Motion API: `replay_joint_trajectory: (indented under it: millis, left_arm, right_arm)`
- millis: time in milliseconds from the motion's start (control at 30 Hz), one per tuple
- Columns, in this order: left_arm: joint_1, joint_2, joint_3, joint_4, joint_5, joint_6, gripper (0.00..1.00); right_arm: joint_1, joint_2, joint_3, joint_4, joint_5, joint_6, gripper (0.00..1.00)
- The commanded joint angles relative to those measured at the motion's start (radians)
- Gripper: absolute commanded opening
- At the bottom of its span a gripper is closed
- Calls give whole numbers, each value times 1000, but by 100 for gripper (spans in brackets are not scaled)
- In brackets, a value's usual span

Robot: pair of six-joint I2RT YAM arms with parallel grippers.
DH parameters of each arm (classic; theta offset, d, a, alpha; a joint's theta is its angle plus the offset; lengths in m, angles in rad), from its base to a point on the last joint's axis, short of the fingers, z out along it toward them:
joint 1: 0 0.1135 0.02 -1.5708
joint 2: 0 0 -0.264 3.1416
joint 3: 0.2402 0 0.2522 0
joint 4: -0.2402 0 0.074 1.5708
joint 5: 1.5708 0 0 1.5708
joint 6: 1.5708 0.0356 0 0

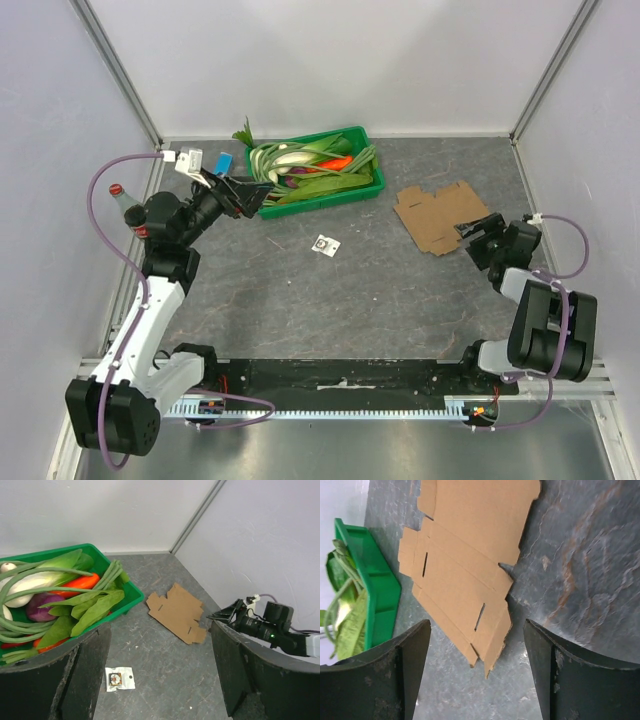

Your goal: Fold the paper box

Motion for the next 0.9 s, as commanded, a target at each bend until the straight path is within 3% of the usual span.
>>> replay_joint_trajectory:
  millis: [0, 100, 333, 400, 433, 500, 533, 567, 733, 867]
  left_arm:
    - [12, 21, 42, 74, 68, -67, 87]
    - [21, 36, 38, 87, 77, -90, 87]
    - [46, 81, 36, 133, 129, -156, 84]
    - [49, 91, 36, 139, 141, -163, 84]
    - [49, 96, 39, 140, 152, -165, 83]
    - [47, 124, 44, 143, 164, -179, 83]
    - [47, 144, 48, 143, 173, -189, 83]
    - [44, 168, 50, 143, 179, -234, 83]
    - [-115, 475, 30, 337, 287, -490, 82]
    - [-223, 579, -50, 507, 209, -607, 83]
  right_arm:
    - [-6, 22, -74, 255, -44, 184, 81]
    - [-2, 29, -120, 258, -11, 205, 78]
    - [7, 175, -170, 442, -16, 256, 65]
    - [15, 237, -159, 483, -48, 254, 52]
    - [18, 258, -157, 529, -62, 259, 37]
    - [29, 287, -168, 586, -102, 289, 20]
    - [36, 284, -174, 615, -112, 302, 5]
    - [53, 257, -194, 632, -117, 319, 0]
    - [75, 167, -294, 839, -128, 587, 0]
    - [113, 82, -399, 951, -91, 722, 0]
